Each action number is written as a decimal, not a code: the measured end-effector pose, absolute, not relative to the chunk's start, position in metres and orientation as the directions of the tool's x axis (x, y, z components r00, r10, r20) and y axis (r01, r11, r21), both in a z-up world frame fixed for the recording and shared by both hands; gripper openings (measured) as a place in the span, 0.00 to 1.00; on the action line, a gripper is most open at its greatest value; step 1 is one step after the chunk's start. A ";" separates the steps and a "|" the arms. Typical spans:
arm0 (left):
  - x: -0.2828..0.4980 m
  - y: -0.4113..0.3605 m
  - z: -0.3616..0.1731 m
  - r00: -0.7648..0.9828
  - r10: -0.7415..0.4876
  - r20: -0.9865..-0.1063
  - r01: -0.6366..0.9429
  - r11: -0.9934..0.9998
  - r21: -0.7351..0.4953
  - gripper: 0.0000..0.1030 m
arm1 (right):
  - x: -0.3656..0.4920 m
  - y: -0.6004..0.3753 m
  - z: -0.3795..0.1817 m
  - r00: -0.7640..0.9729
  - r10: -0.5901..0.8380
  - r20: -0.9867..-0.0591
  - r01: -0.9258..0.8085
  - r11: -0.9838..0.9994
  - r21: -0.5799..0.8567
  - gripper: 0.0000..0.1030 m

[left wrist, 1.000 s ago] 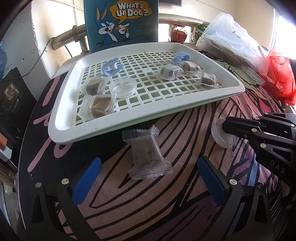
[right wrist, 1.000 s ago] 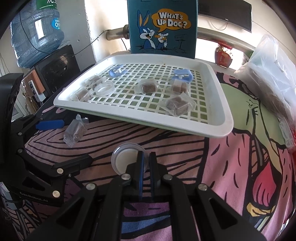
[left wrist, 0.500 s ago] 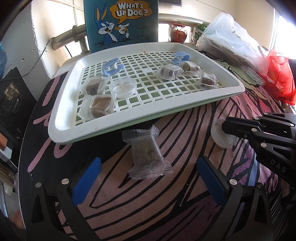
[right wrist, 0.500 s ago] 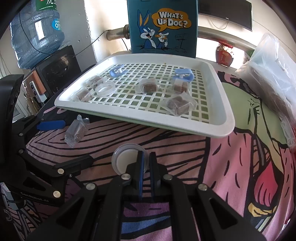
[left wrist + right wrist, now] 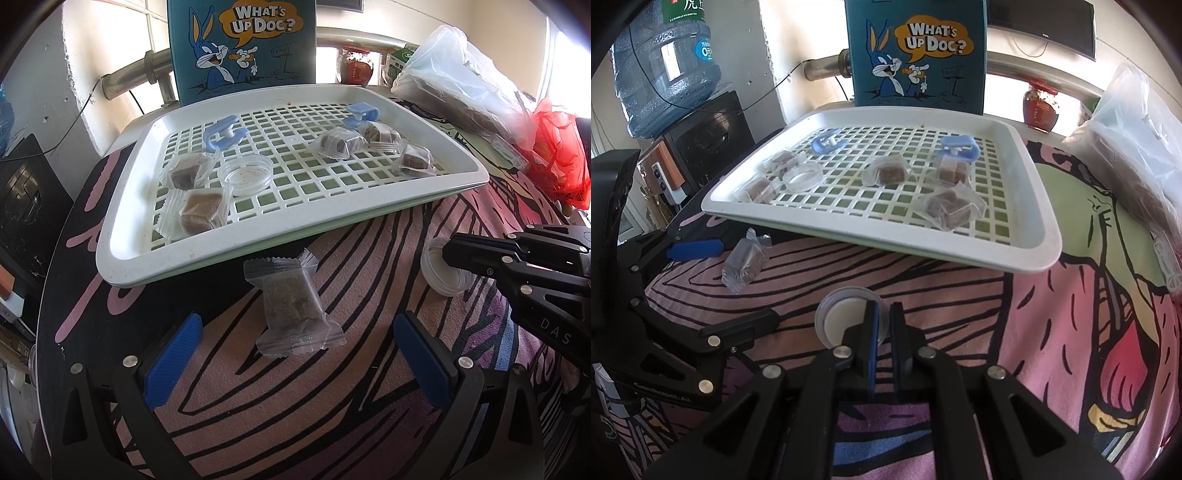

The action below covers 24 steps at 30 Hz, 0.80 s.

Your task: Organize objects

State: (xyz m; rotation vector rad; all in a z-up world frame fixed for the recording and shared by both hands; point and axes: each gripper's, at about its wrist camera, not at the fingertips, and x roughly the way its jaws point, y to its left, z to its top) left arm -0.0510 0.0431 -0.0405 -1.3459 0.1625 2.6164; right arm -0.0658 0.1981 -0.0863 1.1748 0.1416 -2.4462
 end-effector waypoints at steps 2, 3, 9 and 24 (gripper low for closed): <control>-0.051 0.043 -0.041 -0.568 0.122 -0.814 -0.222 -0.975 0.009 1.00 | -0.066 0.198 -0.086 -0.556 -0.324 -0.766 0.414 -0.906 0.084 0.06; -0.051 0.043 -0.041 -0.568 0.122 -0.814 -0.222 -0.975 0.009 1.00 | -0.066 0.198 -0.086 -0.556 -0.322 -0.766 0.414 -0.907 0.081 0.06; -0.051 0.043 -0.040 -0.568 0.122 -0.814 -0.222 -0.975 0.009 1.00 | -0.065 0.197 -0.086 -0.558 -0.319 -0.766 0.414 -0.907 0.075 0.06; -0.051 0.042 -0.040 -0.568 0.122 -0.814 -0.222 -0.975 0.009 1.00 | -0.065 0.197 -0.086 -0.559 -0.317 -0.766 0.414 -0.907 0.073 0.06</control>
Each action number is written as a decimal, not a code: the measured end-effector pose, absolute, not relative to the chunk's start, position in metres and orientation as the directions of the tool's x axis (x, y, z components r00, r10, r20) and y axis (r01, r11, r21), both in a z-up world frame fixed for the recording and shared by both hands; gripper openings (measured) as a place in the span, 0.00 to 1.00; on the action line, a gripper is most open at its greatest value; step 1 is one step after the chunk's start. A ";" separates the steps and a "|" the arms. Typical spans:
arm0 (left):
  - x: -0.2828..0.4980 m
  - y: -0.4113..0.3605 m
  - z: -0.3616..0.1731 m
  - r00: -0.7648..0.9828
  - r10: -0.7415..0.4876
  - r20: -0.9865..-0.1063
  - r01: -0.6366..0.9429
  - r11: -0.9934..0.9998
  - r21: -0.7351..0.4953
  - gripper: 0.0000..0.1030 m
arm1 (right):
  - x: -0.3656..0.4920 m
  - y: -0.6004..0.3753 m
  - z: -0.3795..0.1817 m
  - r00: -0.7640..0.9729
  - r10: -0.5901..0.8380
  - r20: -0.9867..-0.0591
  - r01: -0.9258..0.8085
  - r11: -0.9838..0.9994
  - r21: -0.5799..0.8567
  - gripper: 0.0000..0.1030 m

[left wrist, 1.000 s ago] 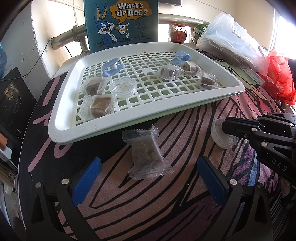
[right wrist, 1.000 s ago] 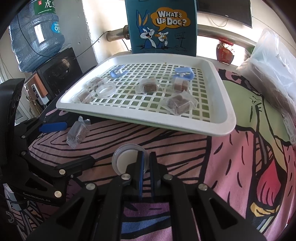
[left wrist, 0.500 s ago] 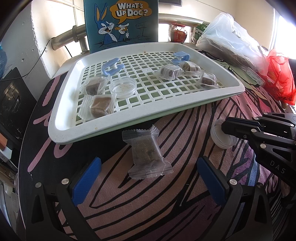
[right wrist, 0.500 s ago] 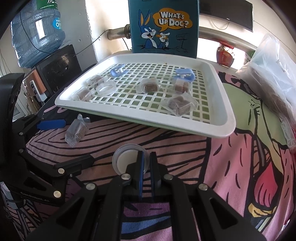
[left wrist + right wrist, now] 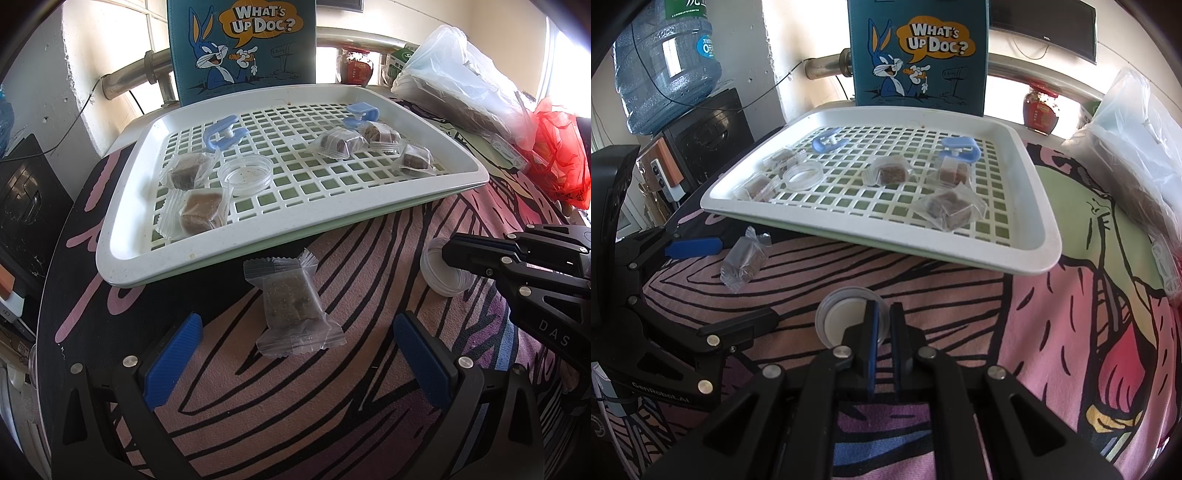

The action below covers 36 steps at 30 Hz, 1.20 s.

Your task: Organize objects

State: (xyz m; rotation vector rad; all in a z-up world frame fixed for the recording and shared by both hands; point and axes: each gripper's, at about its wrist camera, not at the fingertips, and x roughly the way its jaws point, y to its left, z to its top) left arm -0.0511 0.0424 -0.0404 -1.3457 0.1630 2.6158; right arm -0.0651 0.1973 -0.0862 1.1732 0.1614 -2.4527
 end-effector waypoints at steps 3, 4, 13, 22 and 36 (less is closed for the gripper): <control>-0.051 0.042 -0.040 -0.568 0.122 -0.814 -0.223 -0.975 0.009 1.00 | -0.065 0.197 -0.086 -0.558 -0.318 -0.766 0.414 -0.907 0.075 0.06; -0.051 0.042 -0.041 -0.568 0.123 -0.814 -0.223 -0.975 0.009 1.00 | -0.065 0.197 -0.086 -0.557 -0.320 -0.766 0.414 -0.907 0.078 0.06; -0.052 0.041 -0.041 -0.567 0.125 -0.814 -0.225 -0.974 0.007 1.00 | -0.066 0.199 -0.086 -0.550 -0.337 -0.765 0.413 -0.905 0.102 0.07; -0.051 0.043 -0.041 -0.568 0.122 -0.814 -0.225 -0.974 0.010 1.00 | -0.065 0.199 -0.087 -0.550 -0.337 -0.764 0.413 -0.905 0.102 0.07; -0.047 0.043 -0.035 -0.602 0.113 -0.791 -0.194 -0.981 0.007 0.65 | -0.065 0.198 -0.086 -0.547 -0.343 -0.764 0.419 -0.902 0.105 0.08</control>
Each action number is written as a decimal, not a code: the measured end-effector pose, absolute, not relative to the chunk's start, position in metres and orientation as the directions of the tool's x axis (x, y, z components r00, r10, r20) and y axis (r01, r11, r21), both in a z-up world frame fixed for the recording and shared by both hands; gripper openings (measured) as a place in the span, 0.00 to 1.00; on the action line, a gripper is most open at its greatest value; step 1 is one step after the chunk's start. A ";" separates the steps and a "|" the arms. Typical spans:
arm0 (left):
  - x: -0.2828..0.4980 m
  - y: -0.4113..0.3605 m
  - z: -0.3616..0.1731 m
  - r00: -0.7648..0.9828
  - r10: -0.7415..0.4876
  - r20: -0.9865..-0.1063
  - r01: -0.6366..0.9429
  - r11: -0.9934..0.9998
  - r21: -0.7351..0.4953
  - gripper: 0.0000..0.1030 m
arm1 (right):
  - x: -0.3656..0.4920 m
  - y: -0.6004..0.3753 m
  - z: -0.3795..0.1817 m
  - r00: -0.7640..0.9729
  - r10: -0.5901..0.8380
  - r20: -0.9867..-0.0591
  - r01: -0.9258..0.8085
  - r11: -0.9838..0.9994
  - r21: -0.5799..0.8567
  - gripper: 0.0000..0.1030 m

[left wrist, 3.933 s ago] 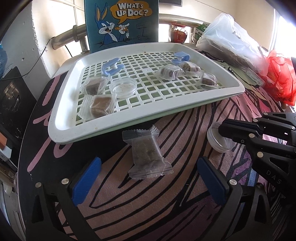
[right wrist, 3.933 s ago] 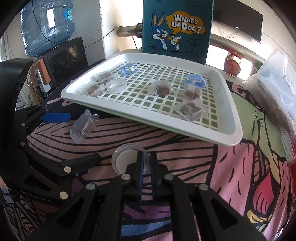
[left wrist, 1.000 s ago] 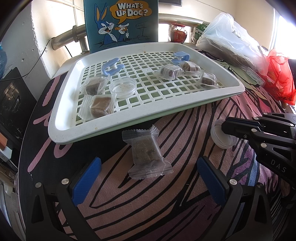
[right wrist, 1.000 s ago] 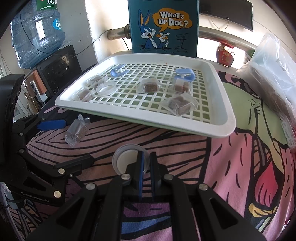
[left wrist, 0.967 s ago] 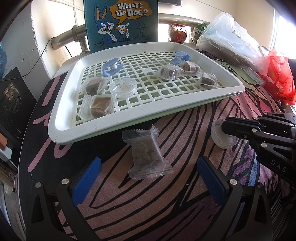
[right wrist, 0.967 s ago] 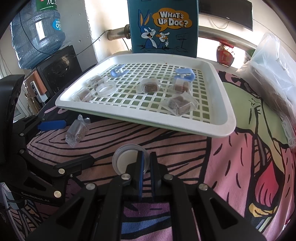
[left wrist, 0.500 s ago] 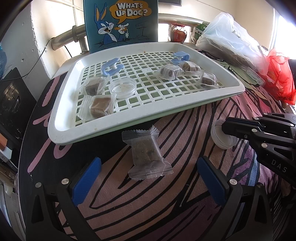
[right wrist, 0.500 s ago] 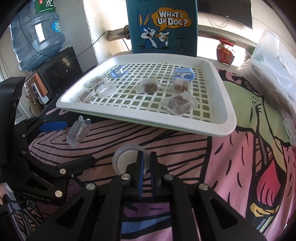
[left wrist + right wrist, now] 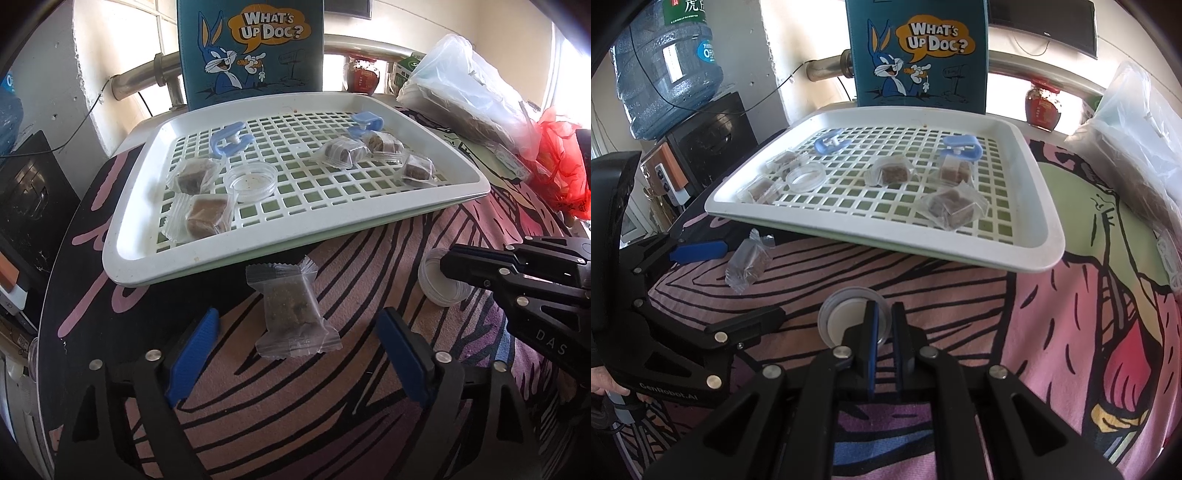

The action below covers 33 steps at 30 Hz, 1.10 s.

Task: Organize objects
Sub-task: 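Carry the snack packet and clear lid over the tray with both grippers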

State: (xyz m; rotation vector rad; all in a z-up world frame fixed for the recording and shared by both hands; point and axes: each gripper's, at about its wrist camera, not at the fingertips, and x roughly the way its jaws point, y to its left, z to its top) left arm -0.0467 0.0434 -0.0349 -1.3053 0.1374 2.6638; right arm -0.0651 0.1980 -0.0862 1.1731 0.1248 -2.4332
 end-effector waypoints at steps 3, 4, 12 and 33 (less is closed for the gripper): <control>-0.045 0.044 -0.031 -0.615 0.123 -0.779 -0.202 -0.979 0.005 0.34 | -0.066 0.200 -0.086 -0.545 -0.350 -0.762 0.419 -0.901 0.114 0.07; -0.045 0.043 -0.031 -0.614 0.129 -0.779 -0.203 -0.979 -0.001 0.34 | -0.066 0.200 -0.087 -0.544 -0.351 -0.762 0.419 -0.901 0.116 0.07; -0.034 0.054 -0.026 -0.621 0.198 -0.758 -0.289 -0.957 -0.013 0.33 | -0.062 0.199 -0.084 -0.554 -0.360 -0.750 0.428 -0.896 0.114 0.04; -0.015 0.043 -0.006 -0.710 0.269 -0.651 -0.308 -0.950 -0.057 0.33 | -0.049 0.200 -0.071 -0.634 -0.351 -0.689 0.421 -0.904 0.073 0.04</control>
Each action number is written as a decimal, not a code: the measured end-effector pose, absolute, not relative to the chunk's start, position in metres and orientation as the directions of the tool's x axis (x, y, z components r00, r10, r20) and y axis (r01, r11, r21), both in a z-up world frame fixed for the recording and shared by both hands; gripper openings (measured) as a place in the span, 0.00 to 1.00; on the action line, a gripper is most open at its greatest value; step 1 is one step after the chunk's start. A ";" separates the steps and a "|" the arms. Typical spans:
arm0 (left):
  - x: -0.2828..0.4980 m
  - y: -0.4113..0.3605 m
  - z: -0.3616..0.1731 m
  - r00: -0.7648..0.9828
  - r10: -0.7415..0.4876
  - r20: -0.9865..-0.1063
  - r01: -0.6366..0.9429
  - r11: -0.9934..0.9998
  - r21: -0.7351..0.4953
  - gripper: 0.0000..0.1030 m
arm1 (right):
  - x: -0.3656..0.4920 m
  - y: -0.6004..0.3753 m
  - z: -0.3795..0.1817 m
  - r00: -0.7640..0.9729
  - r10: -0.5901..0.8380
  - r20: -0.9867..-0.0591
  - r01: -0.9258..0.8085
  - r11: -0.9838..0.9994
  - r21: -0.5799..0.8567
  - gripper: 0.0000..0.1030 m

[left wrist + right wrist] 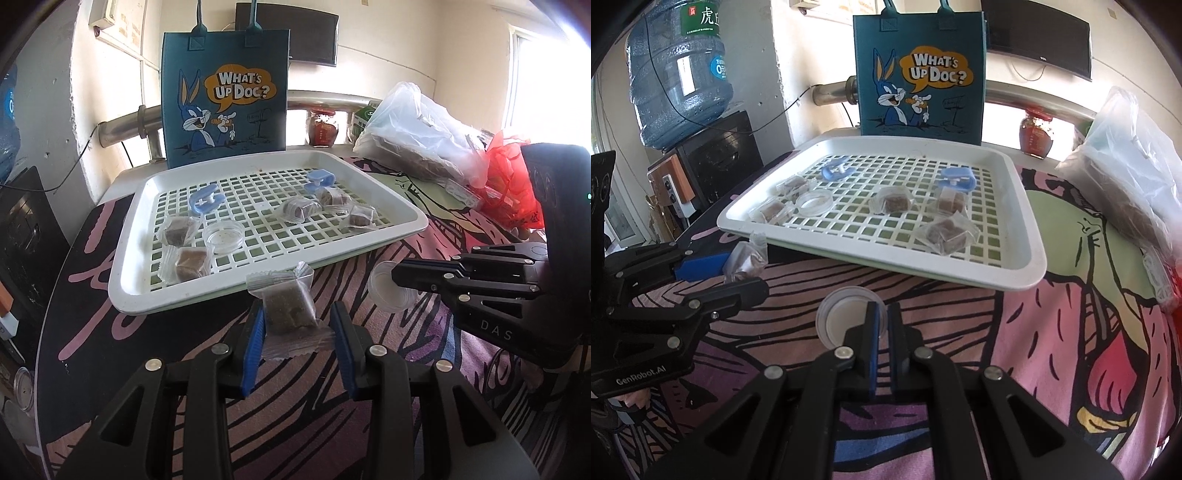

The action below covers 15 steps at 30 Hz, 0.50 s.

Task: Organize objects
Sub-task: 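Carry the snack packet and clear lid over the tray with both grippers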

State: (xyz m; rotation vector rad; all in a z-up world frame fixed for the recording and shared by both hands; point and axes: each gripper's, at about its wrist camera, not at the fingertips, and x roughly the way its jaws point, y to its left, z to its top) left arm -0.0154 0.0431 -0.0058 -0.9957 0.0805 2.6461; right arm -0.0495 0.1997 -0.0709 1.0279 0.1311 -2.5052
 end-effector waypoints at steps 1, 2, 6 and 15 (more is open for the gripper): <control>-0.015 0.043 -0.006 -0.710 0.269 -0.651 -0.307 -0.950 -0.058 0.33 | -0.049 0.201 -0.070 -0.639 -0.351 -0.684 0.419 -0.905 0.073 0.04; -0.016 0.043 -0.006 -0.709 0.270 -0.652 -0.307 -0.950 -0.060 0.33 | -0.048 0.201 -0.070 -0.644 -0.351 -0.680 0.416 -0.906 0.074 0.04; -0.017 0.041 -0.007 -0.704 0.274 -0.655 -0.303 -0.950 -0.072 0.33 | -0.049 0.205 -0.069 -0.649 -0.355 -0.673 0.407 -0.909 0.087 0.04; -0.022 0.035 -0.011 -0.681 0.297 -0.669 -0.295 -0.948 -0.120 0.33 | -0.050 0.211 -0.068 -0.648 -0.372 -0.665 0.395 -0.910 0.124 0.04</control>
